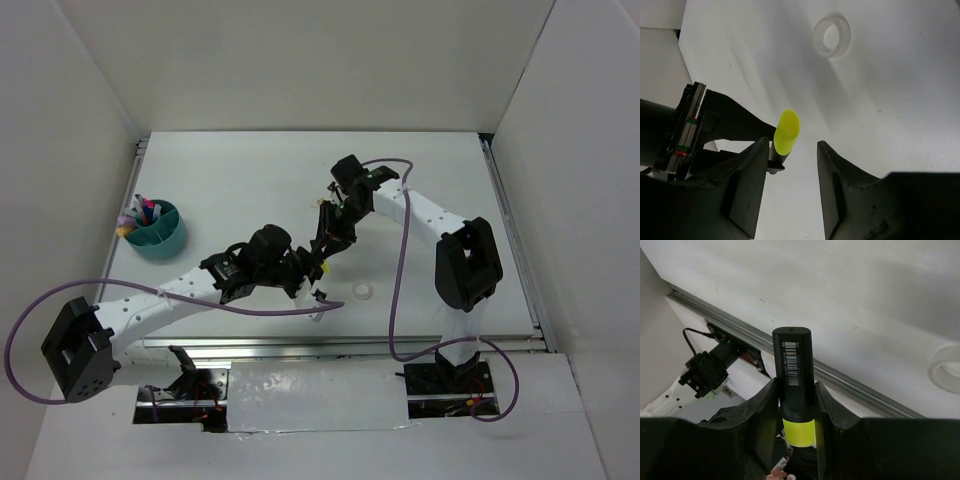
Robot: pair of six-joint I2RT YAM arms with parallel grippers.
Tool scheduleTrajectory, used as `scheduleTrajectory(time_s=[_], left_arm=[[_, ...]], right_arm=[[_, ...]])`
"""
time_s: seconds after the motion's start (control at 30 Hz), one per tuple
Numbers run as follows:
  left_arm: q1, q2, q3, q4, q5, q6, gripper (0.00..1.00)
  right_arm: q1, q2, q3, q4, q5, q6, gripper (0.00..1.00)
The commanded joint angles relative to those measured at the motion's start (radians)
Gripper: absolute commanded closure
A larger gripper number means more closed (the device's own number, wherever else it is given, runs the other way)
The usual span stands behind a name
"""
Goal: Sort the stationery into containers
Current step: Pick up the pen from the center of the board, then place the pen in the storage box.
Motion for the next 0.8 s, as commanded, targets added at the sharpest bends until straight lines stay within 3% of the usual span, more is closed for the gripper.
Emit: scheduleTrajectory(time_s=[0.0, 0.33, 0.63, 0.73, 0.77], left_arm=[[-0.003, 0.021, 0.002, 0.06, 0.004, 0.044, 0.46], [-0.007, 0.046, -0.015, 0.12, 0.007, 0.052, 0.53], [-0.012, 0.038, -0.012, 0.096, 0.036, 0.038, 0.72], [-0.013, 0.023, -0.001, 0.074, 0.036, 0.001, 0.88], [-0.018, 0.015, 0.009, 0.05, 0.038, -0.017, 0.92]], right_arm=[[0.009, -0.049, 0.002, 0.029, -0.033, 0.028, 1.0], [0.013, -0.049, -0.024, 0.044, -0.121, 0.043, 1.0], [0.017, -0.051, -0.018, 0.049, -0.142, 0.035, 1.0], [0.003, -0.063, -0.032, 0.067, -0.163, 0.014, 0.79], [-0.009, -0.066, -0.035, 0.081, -0.176, 0.003, 0.64]])
